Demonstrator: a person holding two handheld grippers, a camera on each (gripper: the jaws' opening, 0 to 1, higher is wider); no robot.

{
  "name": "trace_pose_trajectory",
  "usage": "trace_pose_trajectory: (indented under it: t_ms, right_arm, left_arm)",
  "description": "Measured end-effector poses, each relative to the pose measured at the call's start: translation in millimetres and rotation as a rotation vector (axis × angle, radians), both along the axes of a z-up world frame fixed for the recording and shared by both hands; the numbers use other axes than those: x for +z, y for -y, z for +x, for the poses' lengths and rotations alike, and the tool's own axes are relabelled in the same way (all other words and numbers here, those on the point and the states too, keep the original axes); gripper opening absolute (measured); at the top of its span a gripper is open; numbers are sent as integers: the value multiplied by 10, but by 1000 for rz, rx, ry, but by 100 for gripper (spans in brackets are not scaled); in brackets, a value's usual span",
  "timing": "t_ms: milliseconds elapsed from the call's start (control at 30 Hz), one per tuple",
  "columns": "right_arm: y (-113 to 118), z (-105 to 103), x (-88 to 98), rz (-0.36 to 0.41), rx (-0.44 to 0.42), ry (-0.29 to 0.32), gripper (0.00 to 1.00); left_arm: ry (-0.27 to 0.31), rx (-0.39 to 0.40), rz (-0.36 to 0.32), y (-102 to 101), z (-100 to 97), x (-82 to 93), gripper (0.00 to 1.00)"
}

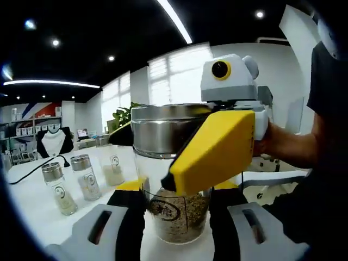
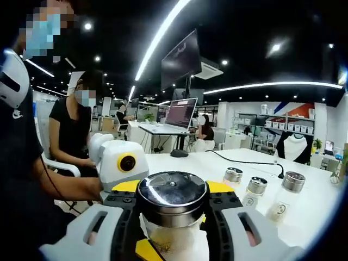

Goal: Rotate the seasoning bottle until the label or dispensing opening points toward the visible target arrow and the bottle remains upright within the marked orientation range

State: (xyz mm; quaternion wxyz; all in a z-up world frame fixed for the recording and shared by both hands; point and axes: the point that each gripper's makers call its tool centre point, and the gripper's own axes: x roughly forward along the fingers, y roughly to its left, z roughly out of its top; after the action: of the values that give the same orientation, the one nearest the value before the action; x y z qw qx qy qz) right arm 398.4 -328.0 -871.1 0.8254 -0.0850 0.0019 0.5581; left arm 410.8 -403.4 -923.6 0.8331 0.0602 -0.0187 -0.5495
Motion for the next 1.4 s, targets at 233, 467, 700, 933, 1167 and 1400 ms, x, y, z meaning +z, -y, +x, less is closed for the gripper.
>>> trace_pose_trajectory:
  t_ms: [233,467,700,933,1167,1400]
  right_arm:
    - [-51,116,44,30,-74,45,43]
    - [-32,267,-38,3,-184,17,43]
    - [12,346,-1,12,-274,35,43]
    - [66,423,-14,64,-342,5,43]
    - [112,409,87,94,-341,14,42]
    - [100,327,105,96,-248,5,42]
  left_arm:
    - [-24,115,-46,-49,167,27,47]
    - [-39,187,-18,-101,269,-44,47]
    - [-15,311,21,-160,364,-4,47]
    - [-57,388,-18,-148,412,-21,47]
    - [-27,359,-41,-144,392,85,47]
    - [-7,229,-25,-148,287,106,45]
